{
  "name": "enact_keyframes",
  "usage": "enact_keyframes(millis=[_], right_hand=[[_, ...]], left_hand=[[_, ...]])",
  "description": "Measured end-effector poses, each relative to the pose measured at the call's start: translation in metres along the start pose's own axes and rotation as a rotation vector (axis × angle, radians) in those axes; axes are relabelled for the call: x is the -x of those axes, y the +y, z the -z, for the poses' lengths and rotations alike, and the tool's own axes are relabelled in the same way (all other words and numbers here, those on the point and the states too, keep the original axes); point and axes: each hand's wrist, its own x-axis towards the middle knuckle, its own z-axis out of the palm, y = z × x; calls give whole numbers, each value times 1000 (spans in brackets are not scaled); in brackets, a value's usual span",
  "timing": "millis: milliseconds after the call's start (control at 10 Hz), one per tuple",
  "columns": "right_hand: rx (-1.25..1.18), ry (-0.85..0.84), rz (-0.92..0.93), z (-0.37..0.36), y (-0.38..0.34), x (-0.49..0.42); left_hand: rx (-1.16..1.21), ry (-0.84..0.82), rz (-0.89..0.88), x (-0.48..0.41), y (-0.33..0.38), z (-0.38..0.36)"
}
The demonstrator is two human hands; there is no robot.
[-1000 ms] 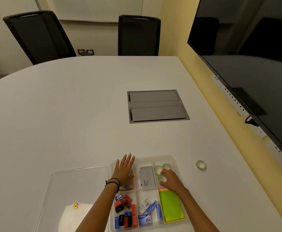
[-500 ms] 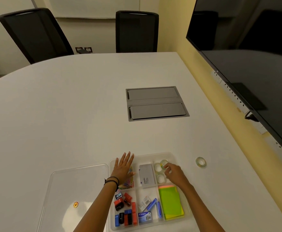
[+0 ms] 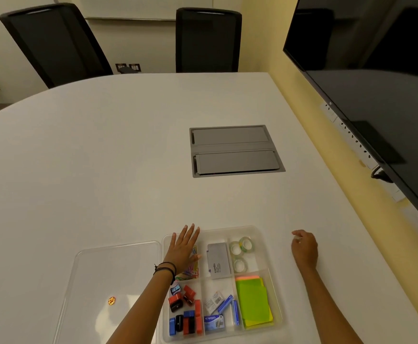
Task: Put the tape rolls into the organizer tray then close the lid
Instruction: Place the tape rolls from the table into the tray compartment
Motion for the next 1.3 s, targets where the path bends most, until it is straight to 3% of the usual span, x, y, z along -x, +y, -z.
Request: enact_keyframes(millis=[100, 300, 600, 800, 1100, 1300], right_hand=[[68, -100, -54, 3, 11, -7], [238, -314, 46, 1, 27, -5], [365, -260, 100, -1, 29, 7], [291, -260, 96, -2, 26, 14], [395, -326, 123, -7, 34, 32], [424, -475, 153, -3, 28, 30]], left_hand=[[-4, -2, 3, 0, -1, -1], [-1, -2, 13, -2, -1, -2], [1, 2, 11, 0, 0, -1], [6, 5, 9, 0, 0, 0], [1, -1, 15, 1, 1, 0], [-14, -9, 17, 0, 1, 0]])
